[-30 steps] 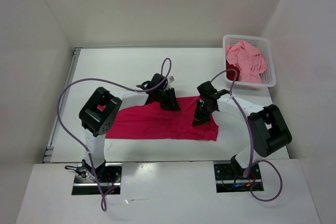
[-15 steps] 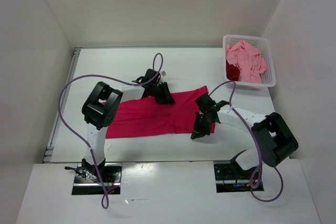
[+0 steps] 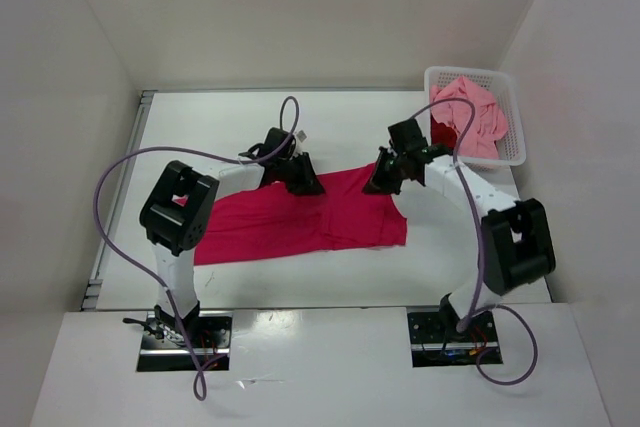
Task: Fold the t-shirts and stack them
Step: Fold the other side of the tshirt into a rectangle
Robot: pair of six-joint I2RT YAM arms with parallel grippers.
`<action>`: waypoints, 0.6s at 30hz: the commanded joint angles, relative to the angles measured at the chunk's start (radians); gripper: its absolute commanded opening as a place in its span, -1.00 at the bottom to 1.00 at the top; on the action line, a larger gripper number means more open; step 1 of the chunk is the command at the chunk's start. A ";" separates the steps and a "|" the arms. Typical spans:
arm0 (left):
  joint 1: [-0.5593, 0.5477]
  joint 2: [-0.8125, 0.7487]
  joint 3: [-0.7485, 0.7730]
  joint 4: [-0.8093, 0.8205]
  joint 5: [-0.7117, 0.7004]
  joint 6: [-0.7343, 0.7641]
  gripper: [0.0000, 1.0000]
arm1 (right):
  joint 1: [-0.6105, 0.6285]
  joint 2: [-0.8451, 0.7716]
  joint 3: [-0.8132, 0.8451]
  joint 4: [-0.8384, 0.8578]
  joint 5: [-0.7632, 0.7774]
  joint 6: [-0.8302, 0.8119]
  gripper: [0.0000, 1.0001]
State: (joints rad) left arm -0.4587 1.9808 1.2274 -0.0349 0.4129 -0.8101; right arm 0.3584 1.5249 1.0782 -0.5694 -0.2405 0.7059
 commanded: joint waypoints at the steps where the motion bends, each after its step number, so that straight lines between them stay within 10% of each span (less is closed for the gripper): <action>1: 0.006 -0.059 -0.003 0.013 -0.006 0.032 -0.41 | -0.049 0.153 0.090 0.120 0.062 -0.051 -0.71; 10: 0.052 0.006 0.027 0.004 -0.036 0.043 -0.41 | -0.058 0.437 0.290 0.102 0.315 -0.103 -0.71; 18: 0.172 0.041 -0.031 0.013 -0.045 0.034 -0.41 | -0.087 0.383 0.189 0.091 0.477 -0.060 -0.70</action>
State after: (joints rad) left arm -0.3279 2.0117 1.2201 -0.0402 0.3836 -0.7914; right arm 0.2951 1.9583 1.3106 -0.4774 0.1135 0.6415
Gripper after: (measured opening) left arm 0.293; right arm 0.145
